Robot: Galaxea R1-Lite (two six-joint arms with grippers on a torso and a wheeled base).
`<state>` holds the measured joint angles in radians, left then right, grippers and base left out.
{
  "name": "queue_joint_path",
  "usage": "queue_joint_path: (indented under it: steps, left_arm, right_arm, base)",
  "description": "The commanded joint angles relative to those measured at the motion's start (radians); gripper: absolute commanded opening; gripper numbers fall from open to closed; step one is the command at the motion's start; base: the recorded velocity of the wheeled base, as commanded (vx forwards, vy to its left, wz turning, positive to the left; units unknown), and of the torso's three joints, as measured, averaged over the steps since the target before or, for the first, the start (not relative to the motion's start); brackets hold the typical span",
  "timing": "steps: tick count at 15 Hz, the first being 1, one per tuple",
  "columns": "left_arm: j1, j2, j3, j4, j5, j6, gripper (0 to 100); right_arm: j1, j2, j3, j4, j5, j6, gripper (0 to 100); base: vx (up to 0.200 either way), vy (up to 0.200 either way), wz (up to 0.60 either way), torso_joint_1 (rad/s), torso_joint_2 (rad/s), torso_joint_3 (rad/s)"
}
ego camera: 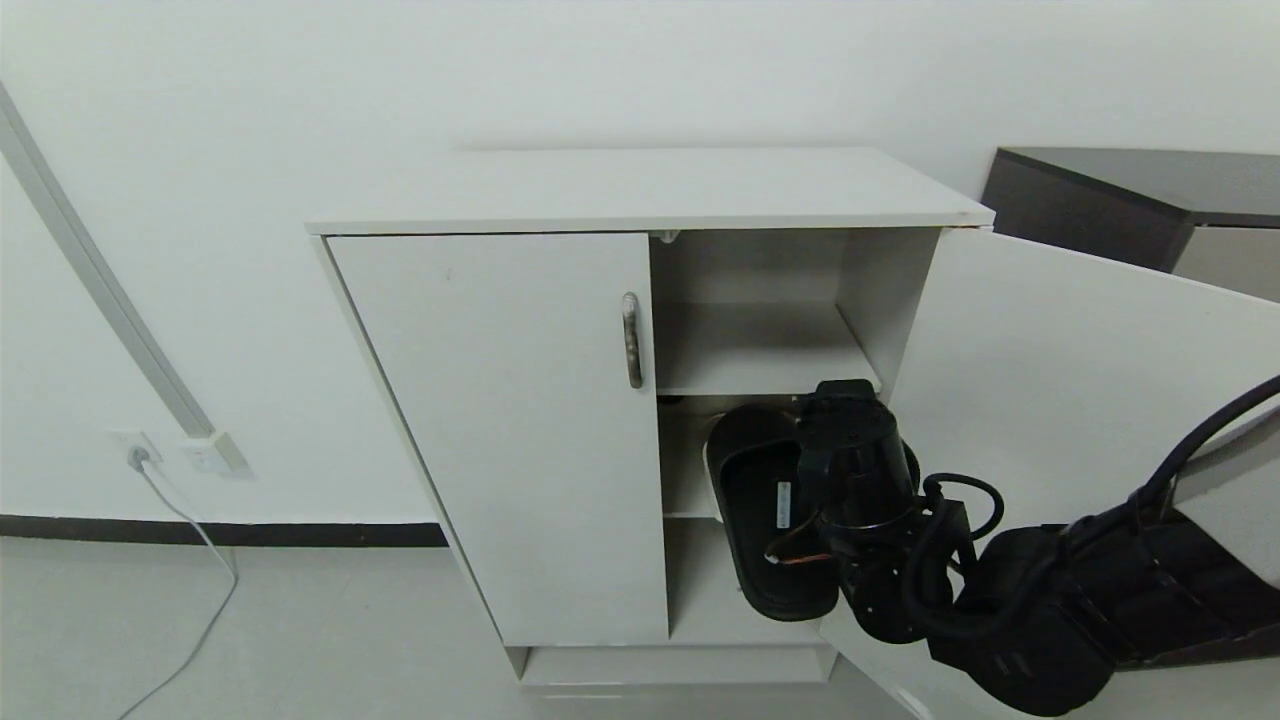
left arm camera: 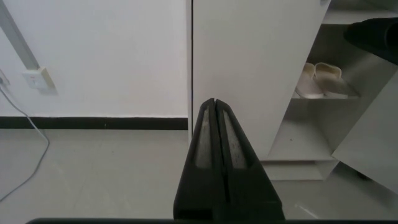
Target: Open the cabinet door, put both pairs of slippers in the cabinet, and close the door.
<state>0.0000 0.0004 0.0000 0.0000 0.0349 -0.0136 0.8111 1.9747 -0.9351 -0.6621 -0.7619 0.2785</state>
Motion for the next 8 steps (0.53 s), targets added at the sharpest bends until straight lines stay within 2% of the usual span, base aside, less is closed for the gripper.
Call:
queue_joint_path:
  steps: [1,8]
  left_arm:
    - [0.0,0.0,0.0,0.0,0.0,0.0,0]
    - [0.0,0.0,0.0,-0.002,0.0,0.001,0]
  right_arm:
    - [0.0,-0.005,-0.005,-0.001,0.0,-0.001,0]
    - [0.002,-0.02,-0.011,-0.005,-0.022,-0.024,0]
  base:
    - [0.0,0.0,0.0,0.0,0.0,0.0]
    - [0.0,0.0,0.0,0.0,0.0,0.0]
